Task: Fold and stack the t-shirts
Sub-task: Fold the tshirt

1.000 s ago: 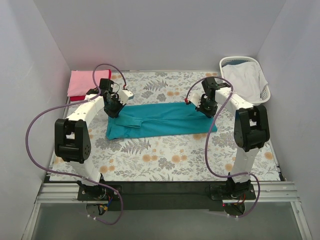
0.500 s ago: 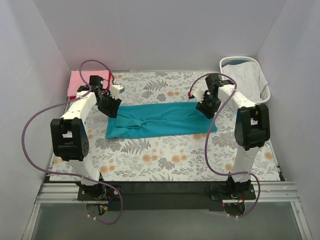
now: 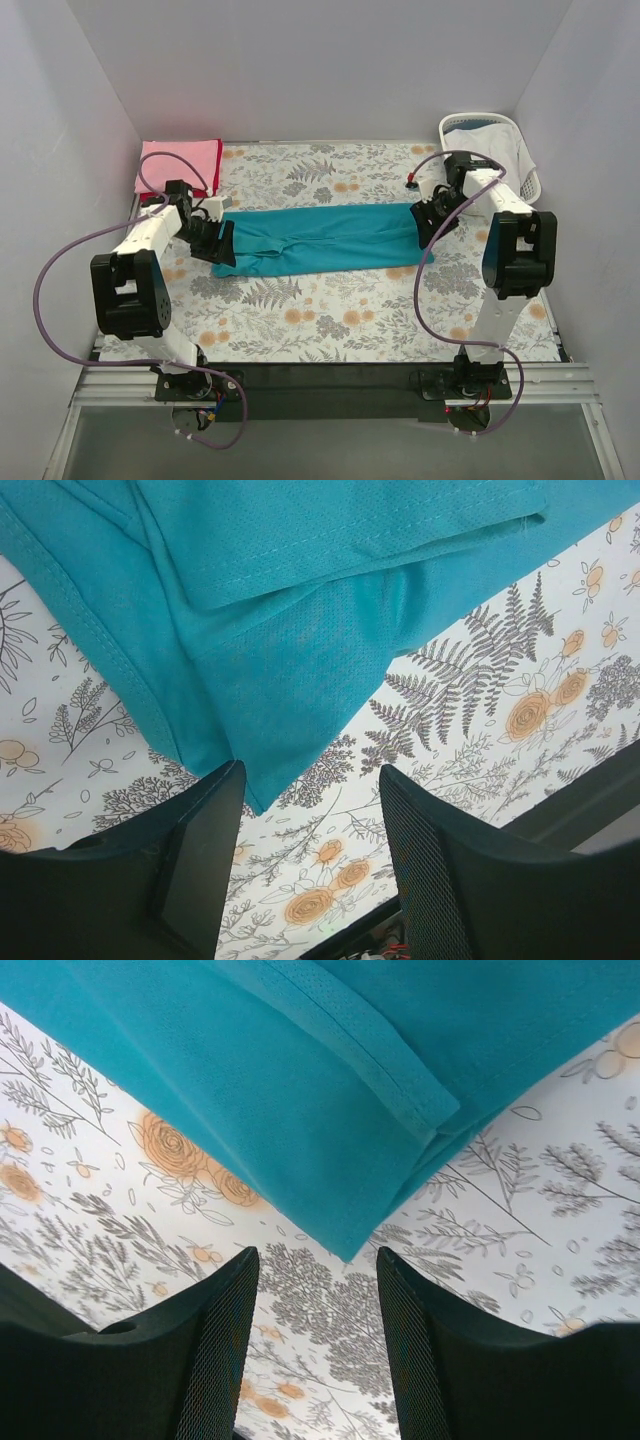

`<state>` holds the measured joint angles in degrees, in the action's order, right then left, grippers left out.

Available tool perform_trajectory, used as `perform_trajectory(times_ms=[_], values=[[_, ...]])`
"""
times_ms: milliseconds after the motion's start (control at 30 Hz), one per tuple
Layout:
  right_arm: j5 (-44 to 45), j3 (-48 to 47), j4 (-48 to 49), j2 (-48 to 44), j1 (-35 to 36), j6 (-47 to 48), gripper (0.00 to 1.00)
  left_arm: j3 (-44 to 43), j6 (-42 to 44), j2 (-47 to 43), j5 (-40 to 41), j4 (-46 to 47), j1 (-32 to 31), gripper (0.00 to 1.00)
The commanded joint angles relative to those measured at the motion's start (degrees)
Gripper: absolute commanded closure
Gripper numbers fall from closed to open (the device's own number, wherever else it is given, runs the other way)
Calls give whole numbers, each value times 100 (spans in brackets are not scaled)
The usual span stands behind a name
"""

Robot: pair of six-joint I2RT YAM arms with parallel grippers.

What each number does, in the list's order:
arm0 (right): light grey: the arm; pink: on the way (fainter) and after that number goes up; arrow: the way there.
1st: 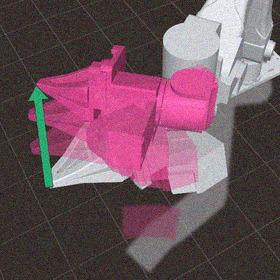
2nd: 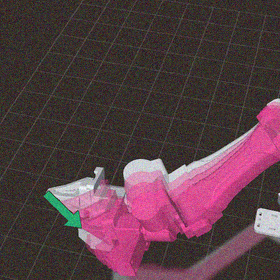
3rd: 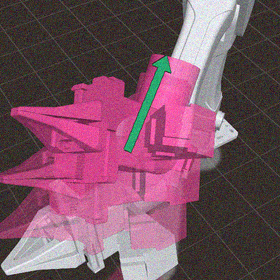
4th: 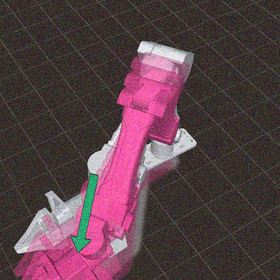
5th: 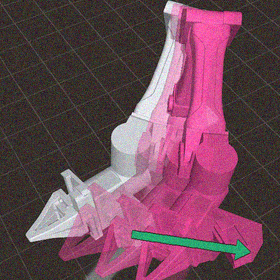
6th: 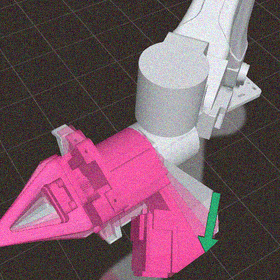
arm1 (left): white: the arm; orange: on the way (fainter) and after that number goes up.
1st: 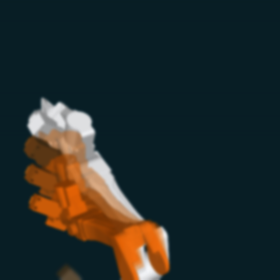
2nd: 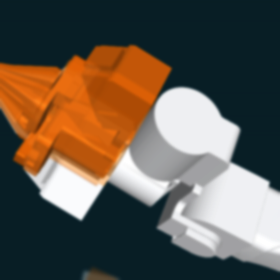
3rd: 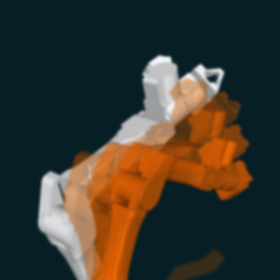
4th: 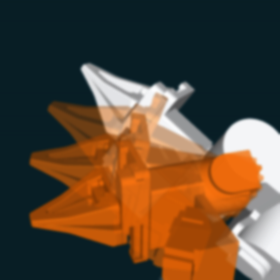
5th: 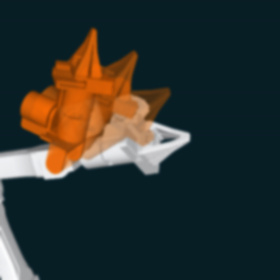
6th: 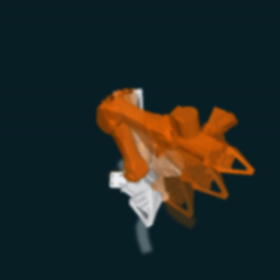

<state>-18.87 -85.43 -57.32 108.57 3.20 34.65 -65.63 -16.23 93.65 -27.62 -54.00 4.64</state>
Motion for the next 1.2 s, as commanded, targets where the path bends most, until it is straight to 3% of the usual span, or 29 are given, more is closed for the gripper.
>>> perform_trajectory(times_ms=[0,700,967,1033,1167], values=[[-406,-167,-183,321,-144,-441,43,49,-328,-180,-60,205,10,45],[-635,-185,-192,902,-259,-750,44,358,-583,207,125,566,10,44],[-583,-167,-201,797,-259,-723,71,296,-662,294,-77,557,19,50],[-539,-141,-209,736,-259,-697,77,322,-688,303,-130,539,28,56],[-512,-115,-236,683,-267,-662,99,340,-689,286,-253,496,45,72]])
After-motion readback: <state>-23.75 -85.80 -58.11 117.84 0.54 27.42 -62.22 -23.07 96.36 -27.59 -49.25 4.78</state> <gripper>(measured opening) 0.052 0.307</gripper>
